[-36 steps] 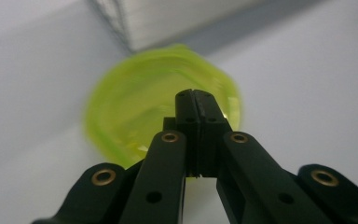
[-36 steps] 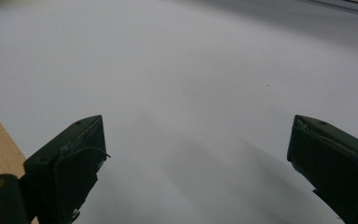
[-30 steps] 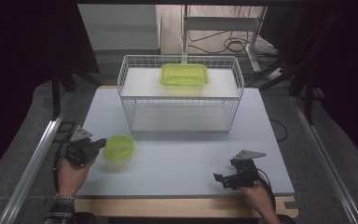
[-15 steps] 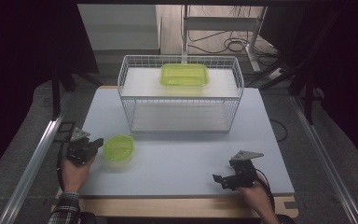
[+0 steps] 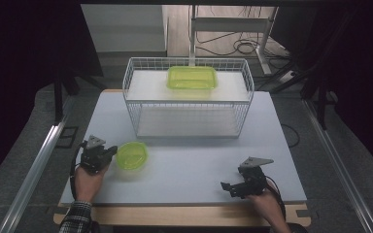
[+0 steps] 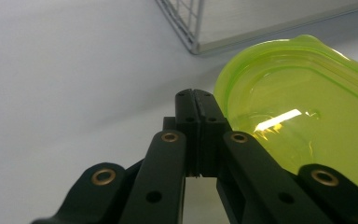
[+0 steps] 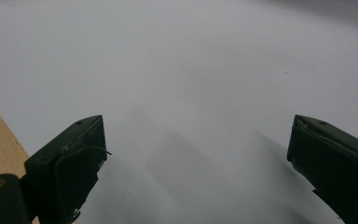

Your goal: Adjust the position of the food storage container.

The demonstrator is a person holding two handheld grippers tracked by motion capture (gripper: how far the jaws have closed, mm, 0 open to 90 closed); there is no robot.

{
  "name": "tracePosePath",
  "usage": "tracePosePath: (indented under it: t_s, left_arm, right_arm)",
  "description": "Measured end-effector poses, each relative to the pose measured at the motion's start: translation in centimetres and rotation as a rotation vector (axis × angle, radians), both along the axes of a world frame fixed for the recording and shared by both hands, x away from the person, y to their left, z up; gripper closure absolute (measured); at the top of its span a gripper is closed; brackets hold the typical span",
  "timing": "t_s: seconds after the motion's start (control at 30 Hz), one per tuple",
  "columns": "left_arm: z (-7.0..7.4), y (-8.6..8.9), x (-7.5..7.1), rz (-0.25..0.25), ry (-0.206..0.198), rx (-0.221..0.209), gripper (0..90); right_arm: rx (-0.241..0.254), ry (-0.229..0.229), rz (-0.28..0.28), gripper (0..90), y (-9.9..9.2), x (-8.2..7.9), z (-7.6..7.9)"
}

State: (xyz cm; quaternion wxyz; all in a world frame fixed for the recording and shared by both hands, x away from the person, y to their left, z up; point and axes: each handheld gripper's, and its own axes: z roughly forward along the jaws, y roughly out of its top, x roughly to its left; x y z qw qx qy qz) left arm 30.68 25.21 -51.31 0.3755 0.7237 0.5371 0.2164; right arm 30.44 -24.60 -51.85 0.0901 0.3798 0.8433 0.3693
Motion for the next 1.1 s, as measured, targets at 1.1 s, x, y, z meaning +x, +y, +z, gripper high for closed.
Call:
tracePosePath:
  t_s: [1.1]
  left_arm:
    - [1.7,-11.4,-3.0,-0.221,-0.021,0.056,89.7]
  right_arm:
    - [0.002,0.006,0.014,4.8,0.0,-0.1,0.0]
